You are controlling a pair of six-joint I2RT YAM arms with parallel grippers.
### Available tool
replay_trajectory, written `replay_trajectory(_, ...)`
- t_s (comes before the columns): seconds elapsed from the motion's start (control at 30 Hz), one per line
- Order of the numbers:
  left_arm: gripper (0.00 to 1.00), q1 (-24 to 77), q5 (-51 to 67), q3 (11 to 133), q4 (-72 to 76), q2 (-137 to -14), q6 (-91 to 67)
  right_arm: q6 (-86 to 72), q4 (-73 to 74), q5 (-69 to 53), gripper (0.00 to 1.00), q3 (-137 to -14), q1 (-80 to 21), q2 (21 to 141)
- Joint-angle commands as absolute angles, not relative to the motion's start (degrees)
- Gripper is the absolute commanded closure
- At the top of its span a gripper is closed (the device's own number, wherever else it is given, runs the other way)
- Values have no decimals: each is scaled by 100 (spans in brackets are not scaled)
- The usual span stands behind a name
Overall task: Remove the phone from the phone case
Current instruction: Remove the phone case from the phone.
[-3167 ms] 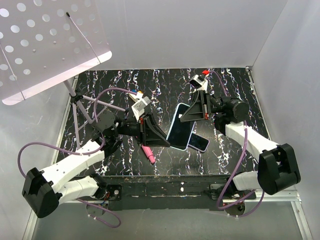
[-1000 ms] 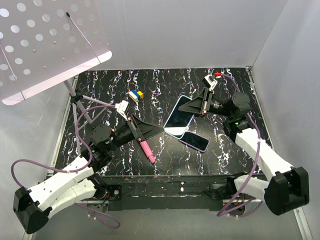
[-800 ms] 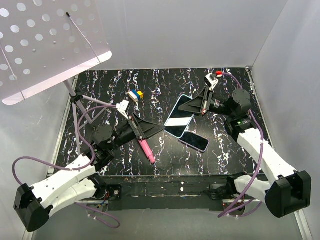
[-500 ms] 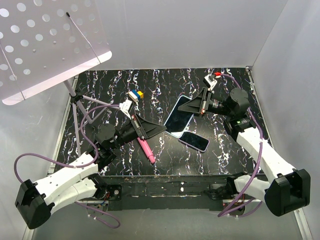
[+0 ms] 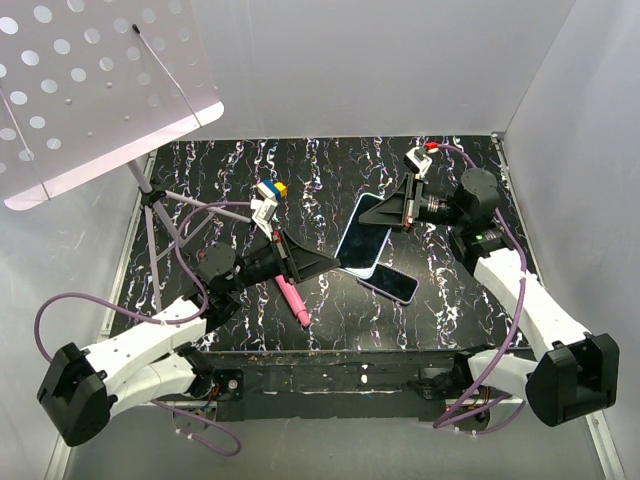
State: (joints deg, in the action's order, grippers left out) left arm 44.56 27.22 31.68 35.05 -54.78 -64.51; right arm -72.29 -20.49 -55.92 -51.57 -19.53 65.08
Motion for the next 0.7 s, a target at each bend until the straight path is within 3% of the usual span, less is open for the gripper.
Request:
replay_trajectory(0.0,100,4553,4366,3681,4326,-5511,-4978,-7566,-2081,-5896,99,-5493,-2066,6749)
replay_trajectory(0.17,100,4544,5316,4103,3991,-5782,-3886,-8770,-3926,-6222,99,-5010,-2065,6750)
replay_trajectory(0.3,100,4553,5300,4508,3358,-6239,-3437,-9105,-4193,-6232,99,-4931,-2065,6601)
replay_trajectory(0.67,100,4535,3375,5141,1178,-6556,-2478,-8958,-3834,-5951,99,-5062,-2074,6355)
